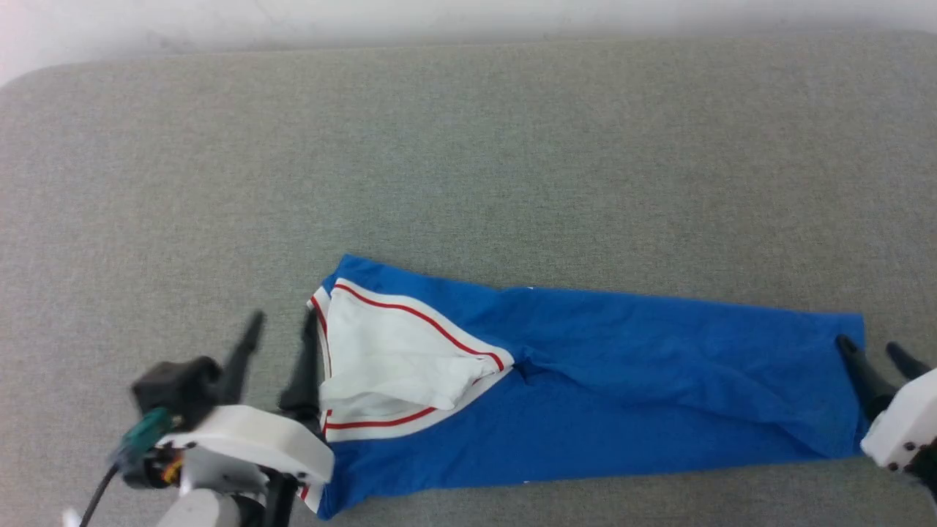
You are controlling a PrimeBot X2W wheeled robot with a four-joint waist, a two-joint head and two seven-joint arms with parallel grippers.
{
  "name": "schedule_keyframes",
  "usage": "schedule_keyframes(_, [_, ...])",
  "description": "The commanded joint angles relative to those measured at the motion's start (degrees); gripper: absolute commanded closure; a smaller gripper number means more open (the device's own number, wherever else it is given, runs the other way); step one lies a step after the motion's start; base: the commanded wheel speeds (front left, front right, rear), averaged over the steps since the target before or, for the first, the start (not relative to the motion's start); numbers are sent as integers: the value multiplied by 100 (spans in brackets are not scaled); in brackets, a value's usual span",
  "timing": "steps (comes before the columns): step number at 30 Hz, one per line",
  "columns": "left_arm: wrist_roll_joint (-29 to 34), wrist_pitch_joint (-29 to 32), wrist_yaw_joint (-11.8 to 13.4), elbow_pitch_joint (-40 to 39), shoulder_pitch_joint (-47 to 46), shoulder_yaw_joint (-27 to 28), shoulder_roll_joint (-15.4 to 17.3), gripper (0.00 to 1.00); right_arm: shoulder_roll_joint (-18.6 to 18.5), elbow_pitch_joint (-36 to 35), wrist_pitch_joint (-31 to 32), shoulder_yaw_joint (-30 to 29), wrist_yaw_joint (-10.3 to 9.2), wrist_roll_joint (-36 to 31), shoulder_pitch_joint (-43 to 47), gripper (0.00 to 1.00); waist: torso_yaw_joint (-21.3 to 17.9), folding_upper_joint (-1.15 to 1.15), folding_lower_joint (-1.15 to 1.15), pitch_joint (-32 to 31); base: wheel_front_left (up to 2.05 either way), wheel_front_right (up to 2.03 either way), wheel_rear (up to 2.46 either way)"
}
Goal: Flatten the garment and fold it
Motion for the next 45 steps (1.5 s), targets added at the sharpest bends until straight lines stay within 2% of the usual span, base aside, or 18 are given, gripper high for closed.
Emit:
schedule_keyframes(1, [102, -216, 151, -163, 72, 142, -28, 0, 52, -113, -43, -77, -11, 88, -66, 0, -24, 0, 0, 39, 0, 0, 0])
schedule_keyframes(4, [519, -753, 626, -650, 342, 462, -15, 0, 117, -373, -9, -256, -11, 103, 13, 0, -58, 0, 0, 142, 0, 0, 0])
schedule_keyframes(7, [934, -913, 945, -1006, 588, 602, -58, 0, 150, -362, 67, -362, -11, 14, 92, 0, -32, 0, 0, 254, 0, 0, 0])
schedule_keyframes(14, [1608, -958, 1186, -1272, 691, 386, -68, 0, 168, 83, 161, -608, -11, -230, 117, 0, 191, 0, 0, 483, 0, 0, 0])
schedule_keyframes(20, [1831, -956, 1254, -1229, 630, 307, -64, 0, 108, 630, 276, -582, -11, -267, 43, 0, 354, 0, 0, 573, 0, 0, 0])
schedule_keyframes(21, [1825, -957, 1256, -1223, 633, 303, -80, 0, 104, 710, 389, -504, -11, -223, 56, 24, 373, 0, 0, 569, 0, 0, 0])
schedule_keyframes(22, [1819, -958, 1258, -1215, 644, 300, -89, 0, 116, 758, 483, -451, -11, -151, 63, 76, 386, 0, 0, 562, 0, 0, 0])
schedule_keyframes(23, [1820, -959, 1268, -1201, 661, 304, -93, 0, 151, 789, 555, -452, -11, -64, 59, 100, 396, 0, 0, 553, 0, 0, 0])
schedule_keyframes(28, [1838, -965, 1289, -1125, 735, 323, -100, 0, 138, 711, 539, -514, -11, 7, 5, 100, 412, 0, 0, 418, 0, 0, 0])
schedule_keyframes(31, [1845, -967, 1277, -1070, 768, 321, -82, 0, 71, 652, 404, -760, -11, -98, -152, 100, 387, 0, 0, 306, 0, 0, 0])
schedule_keyframes(41, [1791, -969, 1156, -864, 775, 195, -109, 0, -605, 1113, 61, -2010, -11, -825, -543, 100, 375, 0, 0, 65, 0, 0, 0])
schedule_keyframes(45, [1751, -969, 1125, -779, 808, 181, -110, 0, -581, 1194, 47, -1848, -11, -763, -514, 100, 378, 0, 0, -35, 0, 0, 0])
